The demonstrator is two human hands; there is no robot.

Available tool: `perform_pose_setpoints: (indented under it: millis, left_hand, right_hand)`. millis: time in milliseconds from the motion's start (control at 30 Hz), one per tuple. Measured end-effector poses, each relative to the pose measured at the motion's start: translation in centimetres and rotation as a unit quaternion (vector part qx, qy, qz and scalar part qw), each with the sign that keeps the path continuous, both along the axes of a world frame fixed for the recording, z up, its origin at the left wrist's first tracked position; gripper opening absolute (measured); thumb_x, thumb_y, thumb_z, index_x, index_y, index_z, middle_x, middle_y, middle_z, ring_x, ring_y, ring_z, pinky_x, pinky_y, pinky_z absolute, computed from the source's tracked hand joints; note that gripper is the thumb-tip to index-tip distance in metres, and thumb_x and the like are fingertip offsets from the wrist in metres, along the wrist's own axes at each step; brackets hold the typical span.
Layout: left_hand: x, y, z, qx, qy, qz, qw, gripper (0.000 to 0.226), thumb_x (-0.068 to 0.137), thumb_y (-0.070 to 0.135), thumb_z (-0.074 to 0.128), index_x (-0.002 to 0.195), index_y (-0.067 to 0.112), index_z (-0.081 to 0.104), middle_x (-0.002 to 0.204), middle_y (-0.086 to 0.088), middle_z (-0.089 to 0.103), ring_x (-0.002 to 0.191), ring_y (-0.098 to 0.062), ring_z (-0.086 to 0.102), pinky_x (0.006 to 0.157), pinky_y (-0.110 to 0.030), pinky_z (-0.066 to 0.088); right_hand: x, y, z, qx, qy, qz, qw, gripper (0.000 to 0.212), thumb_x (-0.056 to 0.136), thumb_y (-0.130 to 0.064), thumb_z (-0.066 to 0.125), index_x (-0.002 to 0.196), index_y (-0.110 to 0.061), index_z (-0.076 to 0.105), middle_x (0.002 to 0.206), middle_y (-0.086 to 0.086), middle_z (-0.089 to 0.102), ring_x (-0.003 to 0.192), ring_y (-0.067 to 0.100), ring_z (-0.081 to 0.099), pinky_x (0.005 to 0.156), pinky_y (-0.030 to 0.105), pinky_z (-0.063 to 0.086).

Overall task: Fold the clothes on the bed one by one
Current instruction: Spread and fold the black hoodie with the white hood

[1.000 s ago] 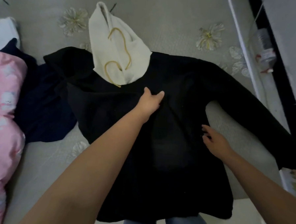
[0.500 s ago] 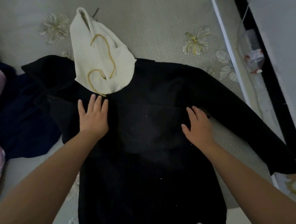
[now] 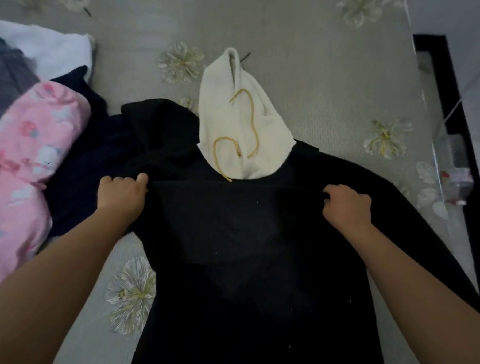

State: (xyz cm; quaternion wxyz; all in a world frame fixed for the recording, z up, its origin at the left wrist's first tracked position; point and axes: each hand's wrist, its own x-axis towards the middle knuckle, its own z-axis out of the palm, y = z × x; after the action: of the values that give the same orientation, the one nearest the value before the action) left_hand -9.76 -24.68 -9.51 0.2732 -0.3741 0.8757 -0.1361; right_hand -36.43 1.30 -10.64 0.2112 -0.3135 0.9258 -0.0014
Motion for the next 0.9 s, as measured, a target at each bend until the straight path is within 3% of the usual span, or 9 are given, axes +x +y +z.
perform_pose_setpoints:
  millis: [133,267,367,400,467,500,567,733,900]
  left_hand:
    - [0.0,0.2,-0.4,-0.020,0.074,0.046,0.996,0.030,0.090,0.012,0.043,0.120,0.011,0.039,0.107,-0.010,0.058,0.099,-0.028,0.052,0.083,-0.036,0.035]
    - [-0.6,3.7,-1.9,0.014,0.282,-0.081,0.956,0.054,0.065,-0.006,0.071,0.117,-0.004,0.058,0.111,-0.031,0.059,0.102,-0.046,0.057,0.086,-0.053,0.045]
    - [-1.9,8.2,-3.3,0.110,0.344,-0.137,0.922,0.057,0.060,0.009,0.083,0.111,-0.004,0.063,0.114,-0.028,0.061,0.107,-0.046,0.057,0.085,-0.060,0.044]
    - [-2.2,9.6,-4.0,0.165,0.331,-0.145,0.918,0.065,0.065,0.023,0.081,0.121,0.001,0.057,0.125,-0.026,0.054,0.118,-0.043,0.050,0.094,-0.057,0.039]
    - [-1.7,11.6,-5.8,0.285,0.233,-0.133,0.920,0.085,0.080,0.053,0.059,0.144,0.017,0.016,0.152,-0.017,0.013,0.141,-0.033,0.009,0.113,-0.044,0.008]
    - [-1.1,12.1,-6.8,0.319,0.170,-0.118,0.925,0.087,0.083,0.062,0.045,0.143,0.023,-0.003,0.153,-0.009,-0.009,0.142,-0.029,-0.010,0.113,-0.038,-0.007]
    - [-0.4,12.6,-8.4,0.316,0.087,-0.111,0.938,0.083,0.086,0.066,0.031,0.143,0.027,-0.014,0.151,-0.001,-0.024,0.140,-0.026,-0.022,0.112,-0.038,-0.013]
    - [-0.8,13.2,-8.4,0.288,0.059,-0.081,0.953,0.072,0.091,0.060,0.022,0.146,0.027,-0.008,0.154,-0.001,-0.018,0.141,-0.025,-0.019,0.114,-0.039,-0.008]
    - [-3.4,15.4,-6.1,0.269,0.202,-0.176,0.925,0.058,0.093,0.043,0.041,0.140,0.010,0.035,0.150,-0.010,0.029,0.141,-0.027,0.020,0.113,-0.040,0.015]
  right_hand:
    - [0.2,-1.7,-0.7,-0.013,0.073,-0.003,0.997,0.031,0.087,-0.006,0.047,0.115,-0.011,0.059,0.110,0.011,0.058,0.103,0.028,0.053,0.098,0.039,0.028]
    - [2.1,-1.3,-1.9,-0.122,0.119,-0.062,0.983,0.043,0.087,-0.009,0.055,0.129,-0.002,0.049,0.134,0.021,0.045,0.126,0.034,0.039,0.110,0.051,0.012]
    - [5.2,0.1,-3.8,-0.123,0.114,0.034,0.985,0.048,0.085,-0.015,0.062,0.129,-0.002,0.050,0.140,0.024,0.041,0.132,0.040,0.034,0.107,0.061,0.016]
    - [6.0,0.6,-4.5,-0.097,0.096,0.056,0.989,0.050,0.087,-0.021,0.059,0.134,-0.006,0.046,0.144,0.022,0.036,0.135,0.039,0.029,0.107,0.060,0.014]
    - [6.7,1.7,-5.8,-0.002,0.040,0.081,0.996,0.055,0.095,-0.036,0.042,0.144,-0.018,0.026,0.154,0.013,0.016,0.142,0.031,0.012,0.112,0.053,0.005]
    - [6.6,2.4,-6.5,0.049,0.012,0.094,0.994,0.056,0.097,-0.041,0.032,0.147,-0.022,0.015,0.156,0.008,0.006,0.144,0.025,0.004,0.113,0.049,0.001]
    - [6.0,3.2,-7.4,0.109,-0.036,0.122,0.986,0.057,0.097,-0.046,0.021,0.147,-0.025,0.003,0.157,0.002,-0.005,0.144,0.020,-0.004,0.115,0.045,-0.002]
    - [4.8,3.6,-6.0,0.001,-0.117,0.086,0.989,0.050,0.098,-0.036,0.032,0.144,-0.018,0.026,0.155,0.004,0.015,0.143,0.019,0.009,0.115,0.041,0.004]
    - [4.7,11.2,-3.1,-0.140,0.003,-0.114,0.984,0.032,0.089,-0.009,0.056,0.118,0.004,0.058,0.127,0.020,0.055,0.123,0.032,0.047,0.105,0.046,0.029]
